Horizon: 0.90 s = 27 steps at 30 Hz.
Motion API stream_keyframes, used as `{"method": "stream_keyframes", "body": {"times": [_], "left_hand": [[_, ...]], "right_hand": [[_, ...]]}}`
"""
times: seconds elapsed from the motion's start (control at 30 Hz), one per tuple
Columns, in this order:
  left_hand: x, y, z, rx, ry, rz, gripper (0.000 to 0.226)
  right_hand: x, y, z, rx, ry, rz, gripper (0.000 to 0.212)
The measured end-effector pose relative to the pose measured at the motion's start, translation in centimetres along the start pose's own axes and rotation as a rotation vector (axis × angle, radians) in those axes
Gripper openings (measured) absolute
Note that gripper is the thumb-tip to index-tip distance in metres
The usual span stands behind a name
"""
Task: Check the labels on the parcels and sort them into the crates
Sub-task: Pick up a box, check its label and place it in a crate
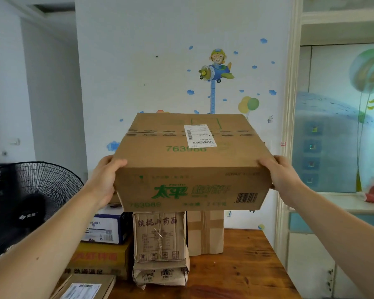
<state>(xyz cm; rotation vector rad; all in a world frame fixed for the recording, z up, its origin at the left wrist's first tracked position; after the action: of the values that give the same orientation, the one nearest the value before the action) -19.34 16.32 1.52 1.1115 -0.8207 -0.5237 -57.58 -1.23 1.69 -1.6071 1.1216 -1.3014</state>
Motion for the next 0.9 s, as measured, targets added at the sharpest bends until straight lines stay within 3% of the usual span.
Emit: {"method": "stream_keyframes", "body": {"times": [0.17, 0.27, 0.37, 0.5, 0.63, 0.9], "left_hand": [[-0.4, -0.8, 0.0, 0.067, -0.134, -0.116, 0.043], [-0.5, -0.8, 0.1, 0.083, -0.098, -0.129, 0.04], [-0.2, -1.0, -0.3, 0.103, -0.043, -0.094, 0.068], [-0.1, -1.5, -0.6, 0.106, -0.012, -0.08, 0.076], [-0.7, -1.8, 0.3, 0.065, -0.076, -0.104, 0.027], [-0.2, -2.2, -0.2, 0.147, -0.087, -0.037, 0.034]], "right_hand": [[-0.4, 1.0, -0.1, 0.061, -0.111, 0.05, 0.035], [-0.3, 1.3, 0.3, -0.018, -0.201, 0.052, 0.057], [-0.5, 1.7, 1.2, -0.138, -0.293, 0.062, 0.083], [-0.7, 2.3, 2.0, -0.093, -0.279, 0.119, 0.059], [-0.3, 2.2, 1.8, -0.012, -0.147, 0.116, 0.053], [0.0, 3.2, 2.1, -0.005, -0.079, 0.065, 0.039]]}}
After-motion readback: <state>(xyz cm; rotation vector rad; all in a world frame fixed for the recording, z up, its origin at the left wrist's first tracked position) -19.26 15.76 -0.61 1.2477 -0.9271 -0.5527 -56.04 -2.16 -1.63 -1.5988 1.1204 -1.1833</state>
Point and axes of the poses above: each hand's wrist, its own x-axis towards the middle knuckle, its own z-axis out of the palm, y = z × x, the point moved 7 cm from there along x, towards the middle knuckle, and after that the axes turned 5 degrees about -x, right-handed, at the moved point
